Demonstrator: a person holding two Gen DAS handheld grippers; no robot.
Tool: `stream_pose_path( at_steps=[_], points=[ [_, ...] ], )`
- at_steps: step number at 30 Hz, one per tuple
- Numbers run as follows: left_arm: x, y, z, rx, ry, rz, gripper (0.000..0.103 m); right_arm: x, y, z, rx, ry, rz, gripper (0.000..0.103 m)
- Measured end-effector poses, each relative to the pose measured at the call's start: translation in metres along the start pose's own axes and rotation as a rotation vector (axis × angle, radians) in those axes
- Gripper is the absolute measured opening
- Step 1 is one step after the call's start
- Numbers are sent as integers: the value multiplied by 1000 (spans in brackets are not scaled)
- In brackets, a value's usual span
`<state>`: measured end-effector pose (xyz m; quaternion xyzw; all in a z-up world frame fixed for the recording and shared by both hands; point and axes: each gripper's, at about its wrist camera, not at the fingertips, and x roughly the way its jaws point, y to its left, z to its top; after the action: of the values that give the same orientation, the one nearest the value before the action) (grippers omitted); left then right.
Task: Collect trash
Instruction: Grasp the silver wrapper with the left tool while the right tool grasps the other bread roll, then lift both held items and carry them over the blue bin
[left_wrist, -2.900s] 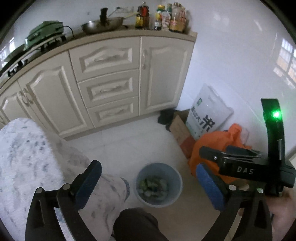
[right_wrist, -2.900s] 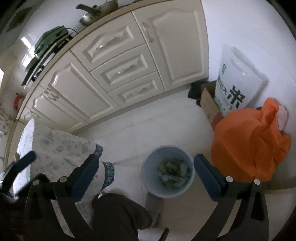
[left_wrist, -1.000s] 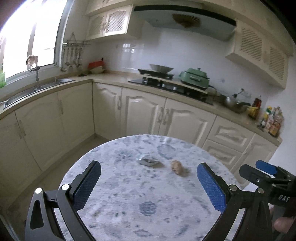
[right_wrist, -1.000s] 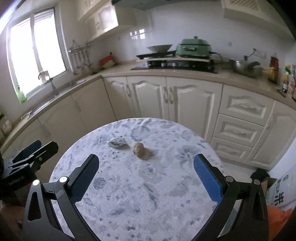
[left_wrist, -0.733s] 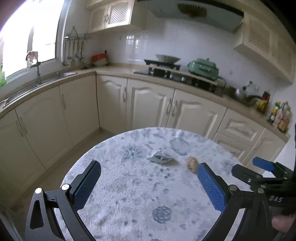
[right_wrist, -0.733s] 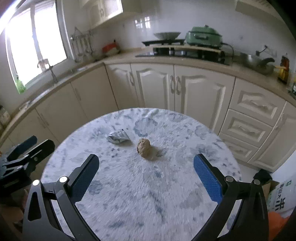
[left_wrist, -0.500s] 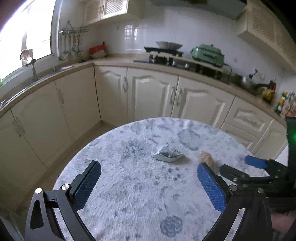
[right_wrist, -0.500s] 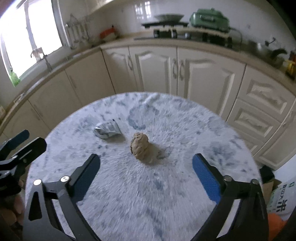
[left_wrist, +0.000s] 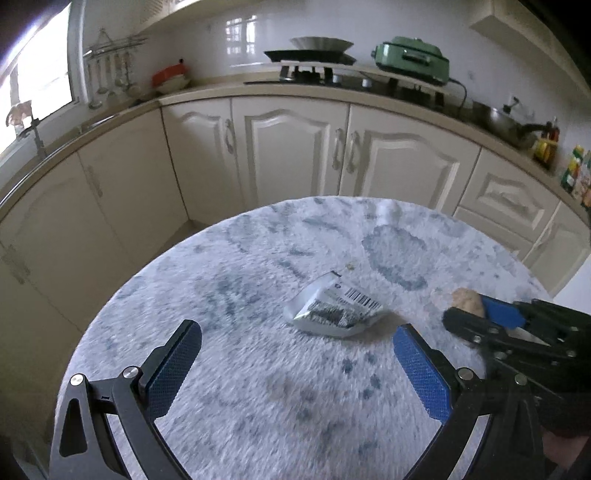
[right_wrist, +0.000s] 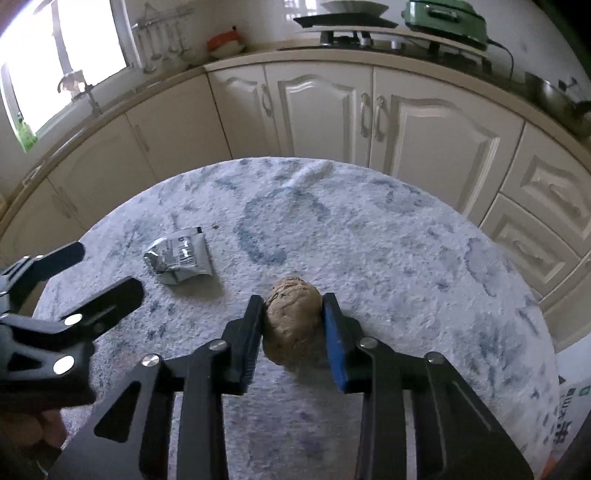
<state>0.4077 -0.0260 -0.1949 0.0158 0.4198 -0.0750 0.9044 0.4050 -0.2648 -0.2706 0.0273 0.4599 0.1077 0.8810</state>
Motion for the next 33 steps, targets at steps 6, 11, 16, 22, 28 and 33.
stream_pose_path(
  at_steps=[6,11,16,22,28,33],
  points=[
    [41,-22,14,100,55,10,99,-6,-13,-1,27,2,4,32],
    [52,-27,22,98,62,-64,51,-11,-17,-2,43,1,11,32],
    [51,-16,18,33,52,-116,42,-21,-17,-8,51,-5,16,32],
    [39,-6,7,-17,35,-145,41,-40,-21,-16,63,-16,10,32],
    [-9,-10,-3,-29,-38,-152,41,-79,-25,-24,75,-64,-3,32],
    [-66,-26,-23,-18,-118,-150,41,-118,-25,-32,79,-115,-14,32]
  ],
)
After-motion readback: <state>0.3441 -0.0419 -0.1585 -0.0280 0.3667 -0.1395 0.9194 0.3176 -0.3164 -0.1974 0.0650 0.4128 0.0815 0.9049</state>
